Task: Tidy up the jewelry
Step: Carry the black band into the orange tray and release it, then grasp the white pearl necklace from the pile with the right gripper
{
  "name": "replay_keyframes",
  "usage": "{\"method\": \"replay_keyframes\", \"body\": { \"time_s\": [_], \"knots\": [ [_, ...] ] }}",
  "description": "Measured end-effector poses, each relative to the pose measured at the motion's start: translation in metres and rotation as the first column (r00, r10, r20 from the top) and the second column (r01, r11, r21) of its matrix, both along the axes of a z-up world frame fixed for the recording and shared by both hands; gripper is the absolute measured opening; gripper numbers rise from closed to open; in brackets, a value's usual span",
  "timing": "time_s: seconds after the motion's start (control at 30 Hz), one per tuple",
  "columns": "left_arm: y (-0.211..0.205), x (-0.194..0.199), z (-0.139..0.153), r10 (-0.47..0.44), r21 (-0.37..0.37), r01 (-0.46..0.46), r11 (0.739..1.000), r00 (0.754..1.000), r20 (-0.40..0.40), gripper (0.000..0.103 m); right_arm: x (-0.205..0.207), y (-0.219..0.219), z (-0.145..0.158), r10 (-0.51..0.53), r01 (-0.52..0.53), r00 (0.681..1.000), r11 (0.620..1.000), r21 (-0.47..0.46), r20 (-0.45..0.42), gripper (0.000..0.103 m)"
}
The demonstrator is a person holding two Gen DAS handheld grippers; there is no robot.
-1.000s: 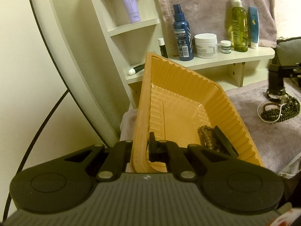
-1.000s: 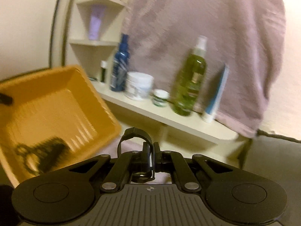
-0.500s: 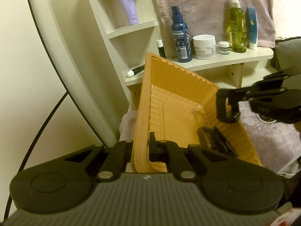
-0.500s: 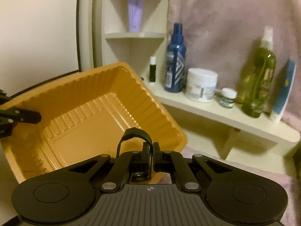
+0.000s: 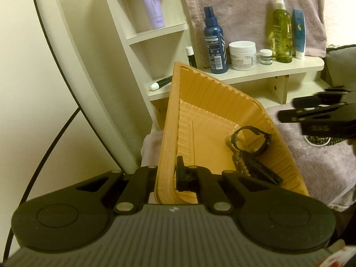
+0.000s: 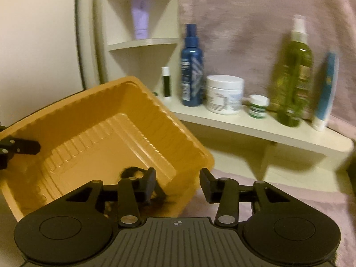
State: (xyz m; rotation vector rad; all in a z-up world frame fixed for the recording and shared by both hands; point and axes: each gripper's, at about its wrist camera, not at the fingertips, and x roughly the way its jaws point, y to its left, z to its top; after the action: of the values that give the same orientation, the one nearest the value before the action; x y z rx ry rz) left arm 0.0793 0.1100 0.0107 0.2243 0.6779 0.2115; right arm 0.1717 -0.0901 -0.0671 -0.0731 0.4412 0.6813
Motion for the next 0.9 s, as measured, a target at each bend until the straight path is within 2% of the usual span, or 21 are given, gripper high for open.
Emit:
{"method": "replay_keyframes", "body": {
  "time_s": [0.23,0.43,0.6,0.9],
  "knots": [
    [0.000,0.000,0.000,0.000,0.001,0.000,1.000,1.000,0.002,0.004,-0.022,-0.067,-0.021,-0.173,0.175,0.981,0.985,0.009,-0.086,0.044],
    [-0.001,0.000,0.000,0.002,0.002,-0.002,1.000,1.000,0.003,0.004,-0.036,-0.117,-0.034,-0.305,0.309,0.942,0.951,0.000,-0.140,0.044],
    [-0.001,0.000,0.000,0.002,0.004,-0.002,1.000,1.000,0.001,0.004,-0.041,-0.140,-0.040,-0.364,0.369,0.917,0.930,0.000,-0.165,0.044],
    [-0.003,0.001,0.001,-0.001,0.014,0.001,1.000,1.000,0.000,0.004,-0.035,-0.154,-0.039,-0.397,0.401,0.907,0.916,-0.002,-0.142,0.044]
  ]
}}
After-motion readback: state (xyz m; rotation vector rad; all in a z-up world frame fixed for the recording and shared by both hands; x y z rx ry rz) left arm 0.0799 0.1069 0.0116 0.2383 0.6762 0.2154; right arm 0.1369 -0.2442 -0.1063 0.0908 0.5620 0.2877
